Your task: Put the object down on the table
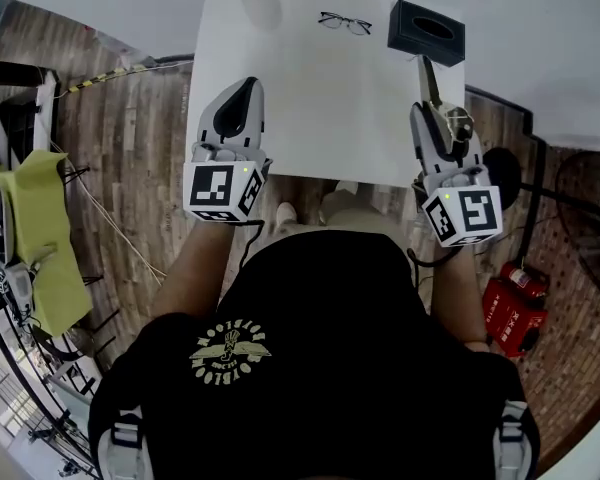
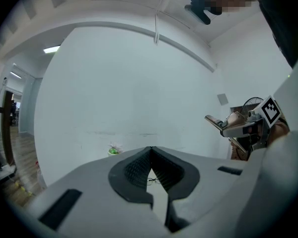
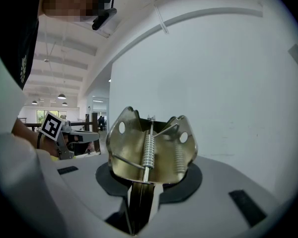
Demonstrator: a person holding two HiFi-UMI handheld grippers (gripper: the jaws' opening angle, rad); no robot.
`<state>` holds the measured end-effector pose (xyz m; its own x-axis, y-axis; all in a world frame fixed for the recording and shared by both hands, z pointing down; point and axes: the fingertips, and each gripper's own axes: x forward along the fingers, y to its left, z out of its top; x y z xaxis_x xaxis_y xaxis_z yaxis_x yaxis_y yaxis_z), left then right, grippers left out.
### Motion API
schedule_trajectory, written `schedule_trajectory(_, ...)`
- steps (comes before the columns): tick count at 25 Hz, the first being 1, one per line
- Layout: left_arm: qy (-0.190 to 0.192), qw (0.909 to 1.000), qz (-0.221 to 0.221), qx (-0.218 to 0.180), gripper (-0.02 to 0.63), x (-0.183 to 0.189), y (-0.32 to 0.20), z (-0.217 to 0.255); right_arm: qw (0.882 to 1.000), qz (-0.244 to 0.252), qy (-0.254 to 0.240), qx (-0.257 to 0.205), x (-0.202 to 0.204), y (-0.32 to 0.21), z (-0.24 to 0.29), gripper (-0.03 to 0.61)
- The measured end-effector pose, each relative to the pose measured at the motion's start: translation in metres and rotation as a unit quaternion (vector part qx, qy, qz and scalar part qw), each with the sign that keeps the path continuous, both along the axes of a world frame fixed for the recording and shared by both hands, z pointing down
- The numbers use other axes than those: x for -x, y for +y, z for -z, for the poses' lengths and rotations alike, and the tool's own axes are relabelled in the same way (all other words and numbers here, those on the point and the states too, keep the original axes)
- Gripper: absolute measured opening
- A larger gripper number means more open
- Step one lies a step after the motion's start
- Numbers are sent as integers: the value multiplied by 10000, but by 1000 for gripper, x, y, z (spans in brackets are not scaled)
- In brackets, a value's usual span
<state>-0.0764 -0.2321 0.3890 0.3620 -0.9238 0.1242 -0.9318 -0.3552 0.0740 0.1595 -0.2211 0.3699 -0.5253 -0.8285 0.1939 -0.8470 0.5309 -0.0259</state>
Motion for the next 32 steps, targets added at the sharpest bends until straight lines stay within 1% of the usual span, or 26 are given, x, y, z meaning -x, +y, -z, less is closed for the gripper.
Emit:
schedule_trajectory(7,-38,9999,103,-36,6,-29,-21,9,9998,157,-94,-39,-26,-27,12,103)
schedule_trajectory(12,-74,9996,228,-126,6,-46,-37,17,9996,259,-139,-21,-46,-44,12,103)
schedule_trajectory(17,-89,9990,363,-237,6,-61,-47,27,9987,455,-212,-108,-57,-57,19,103)
schedule_trajectory(21,-96,9990,347,-268,6,-72,-51,28,9987,435,-264,-92,-67,-65,18,103)
schedule_trajectory(27,-106,9995,214,-219,6,-66,-58,28,9989,309,-353,-26,-62,-72,19,103)
schedule_trajectory(32,-113,9997,-35,-207,6,-49,-65,29,9989,83,-462,87,-45,-74,14,103)
